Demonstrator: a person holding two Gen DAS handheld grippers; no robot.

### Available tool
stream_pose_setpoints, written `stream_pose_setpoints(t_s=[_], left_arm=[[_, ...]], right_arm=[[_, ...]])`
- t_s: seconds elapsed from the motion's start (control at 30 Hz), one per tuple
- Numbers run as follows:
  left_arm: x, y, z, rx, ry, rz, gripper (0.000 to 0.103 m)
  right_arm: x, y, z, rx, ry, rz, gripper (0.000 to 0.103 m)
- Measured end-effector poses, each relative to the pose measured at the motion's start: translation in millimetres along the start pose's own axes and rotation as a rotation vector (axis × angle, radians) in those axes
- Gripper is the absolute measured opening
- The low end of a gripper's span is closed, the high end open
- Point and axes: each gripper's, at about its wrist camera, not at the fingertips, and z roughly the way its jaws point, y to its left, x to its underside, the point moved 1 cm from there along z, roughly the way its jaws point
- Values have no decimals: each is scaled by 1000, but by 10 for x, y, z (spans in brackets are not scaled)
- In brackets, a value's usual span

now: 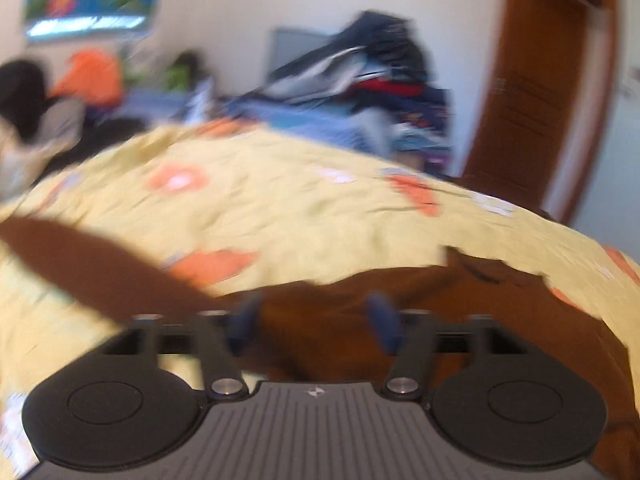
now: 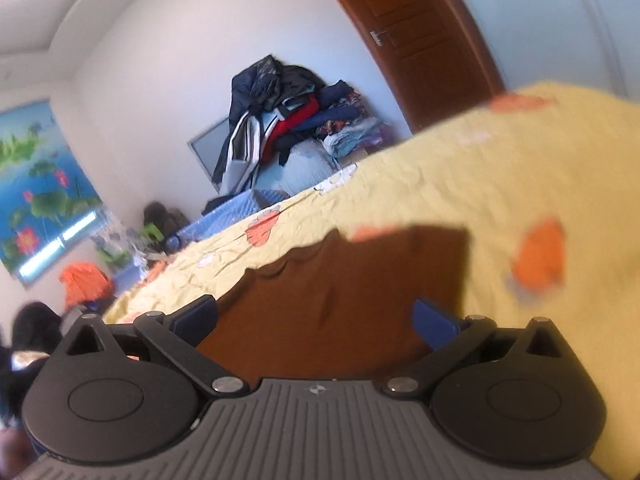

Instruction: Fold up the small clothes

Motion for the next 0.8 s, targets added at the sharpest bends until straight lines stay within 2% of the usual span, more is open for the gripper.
stream_pose_setpoints(t_s=[0.07, 0.13, 0.2, 0.23, 0.27, 0.3, 0.37, 0.4, 0.47, 0.53, 0.57, 0.63, 0.67, 0.73, 0.8], left_arm=[[48, -222, 148, 61, 50, 76, 80], [114, -380, 348, 99, 126, 137, 80], [201, -370, 599, 88, 214, 133, 81], [246, -336, 657, 77, 185, 155, 83], [279, -302, 683, 69, 163, 182, 84], [285, -269, 675, 85, 156, 196, 84], [215, -181, 591, 140, 165, 176, 84], [164, -99, 536, 161, 139, 153, 84], [-30, 113, 502, 133, 80, 99, 84], [-281, 318, 626, 89, 78, 47, 83], [-397, 382, 745, 72, 103, 47, 83], [-532, 393, 999, 89, 160, 97, 83], [-566, 351, 1118, 115, 191, 128, 83], [-583, 254, 1363, 228, 296, 158, 83], [-512, 127, 1502, 259, 348, 172, 83]], right_arm=[[-116, 89, 340, 42, 49, -81, 103], [-110, 131, 747, 106, 142, -176, 103], [-4, 100, 1072, 192, 251, -238, 102], [77, 56, 1160, 215, 284, -265, 103], [170, 99, 1140, 218, 247, -355, 103], [261, 133, 1144, 237, 249, -423, 103], [288, 168, 1097, 241, 243, -429, 103], [292, 168, 1084, 239, 242, -429, 103], [282, 165, 1062, 233, 238, -422, 103], [252, 161, 1061, 229, 236, -420, 103], [250, 159, 1056, 228, 234, -417, 103], [247, 146, 1081, 231, 234, -419, 103], [250, 152, 1080, 232, 234, -419, 103], [253, 153, 1100, 233, 232, -418, 103], [254, 153, 1103, 233, 230, -417, 103]])
